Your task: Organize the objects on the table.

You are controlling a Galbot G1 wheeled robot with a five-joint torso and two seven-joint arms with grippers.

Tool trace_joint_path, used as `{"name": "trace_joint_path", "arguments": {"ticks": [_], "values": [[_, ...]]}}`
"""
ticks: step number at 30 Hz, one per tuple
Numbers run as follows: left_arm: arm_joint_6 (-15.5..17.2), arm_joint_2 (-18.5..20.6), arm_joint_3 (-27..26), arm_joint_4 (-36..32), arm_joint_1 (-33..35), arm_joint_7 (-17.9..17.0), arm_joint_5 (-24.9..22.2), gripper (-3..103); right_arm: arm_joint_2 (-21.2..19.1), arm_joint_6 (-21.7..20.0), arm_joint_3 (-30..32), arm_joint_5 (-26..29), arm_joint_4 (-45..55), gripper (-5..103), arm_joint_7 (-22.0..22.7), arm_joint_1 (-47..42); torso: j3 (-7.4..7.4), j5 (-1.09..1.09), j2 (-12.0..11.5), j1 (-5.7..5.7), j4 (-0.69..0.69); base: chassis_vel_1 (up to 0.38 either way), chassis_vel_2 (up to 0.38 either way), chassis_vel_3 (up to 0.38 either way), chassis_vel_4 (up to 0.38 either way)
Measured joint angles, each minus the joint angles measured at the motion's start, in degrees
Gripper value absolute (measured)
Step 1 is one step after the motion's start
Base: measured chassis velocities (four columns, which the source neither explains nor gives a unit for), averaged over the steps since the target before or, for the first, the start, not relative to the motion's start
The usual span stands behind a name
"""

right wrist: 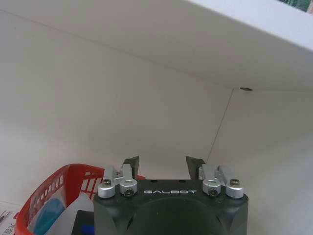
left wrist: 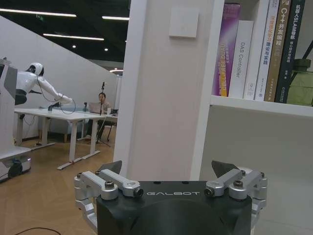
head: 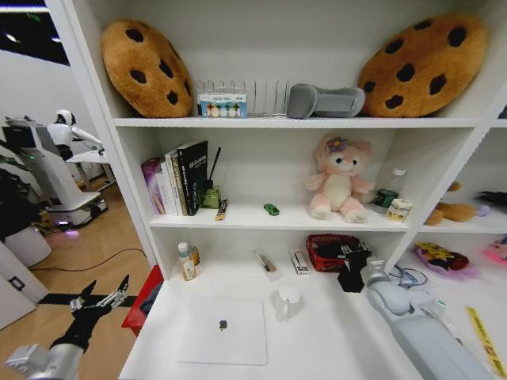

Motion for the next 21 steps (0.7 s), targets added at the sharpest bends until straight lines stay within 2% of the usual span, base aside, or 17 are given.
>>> {"name": "trace_joint_path", "arguments": {"ticks": [1, 3, 4, 6, 9, 10, 11, 21], "values": [[0.0, 0.0, 0.0, 0.0, 0.0, 0.0, 0.0, 100, 0.0, 0.0, 0.0, 0.0, 0.0, 56, 0.0, 0.0, 0.0, 0.0, 0.0, 0.0, 0.0, 0.0, 0.0, 0.0, 0.0], [0.0, 0.0, 0.0, 0.0, 0.0, 0.0, 0.0, 100, 0.0, 0.0, 1.0, 0.0, 1.1, 67, 0.0, -1.6, 0.0, 0.01, 0.0, 0.0, 0.0, 0.0, 0.0, 0.0, 0.0], [0.0, 0.0, 0.0, 0.0, 0.0, 0.0, 0.0, 100, 0.0, 0.0, 1.0, 0.0, 1.1, 67, 0.0, -1.6, 0.0, 0.01, 0.0, 0.0, 0.0, 0.0, 0.0, 0.0, 0.0], [0.0, 0.0, 0.0, 0.0, 0.0, 0.0, 0.0, 100, -0.1, 0.0, 2.2, 0.0, 2.6, 78, 0.0, -3.5, 0.0, 0.0, 0.0, 0.0, 0.0, 0.0, 0.0, 0.0, 0.0], [0.0, 0.0, 0.0, 0.0, 0.0, 0.0, 0.0, 100, -0.1, -0.1, 2.6, 0.2, 3.2, 84, 0.0, -4.2, 0.0, 0.01, 0.0, 0.0, 0.0, 0.0, 0.0, 0.0, 0.0], [0.0, 0.0, 0.0, 0.0, 0.0, 0.0, 0.0, 100, -0.2, -0.3, 3.4, 0.5, 4.4, 94, 0.0, -5.3, 0.0, 0.01, 0.0, 0.0, 0.0, 0.0, 0.0, 0.0, 0.0], [0.0, 0.0, 0.0, 0.0, 0.0, 0.0, 0.0, 100, -0.3, -0.6, 3.9, 0.9, 5.5, 97, 0.0, -6.1, 0.0, 0.01, 0.0, 0.0, 0.0, 0.0, 0.0, 0.0, 0.0], [0.0, 0.0, 0.0, 0.0, 0.0, 0.0, 0.0, 100, 1.2, -2.6, 9.8, 4.5, 18.0, 100, 0.6, -17.9, 0.0, 0.0, 0.0, 0.0, 0.0, 0.0, 0.0, 0.0, 0.0]]}}
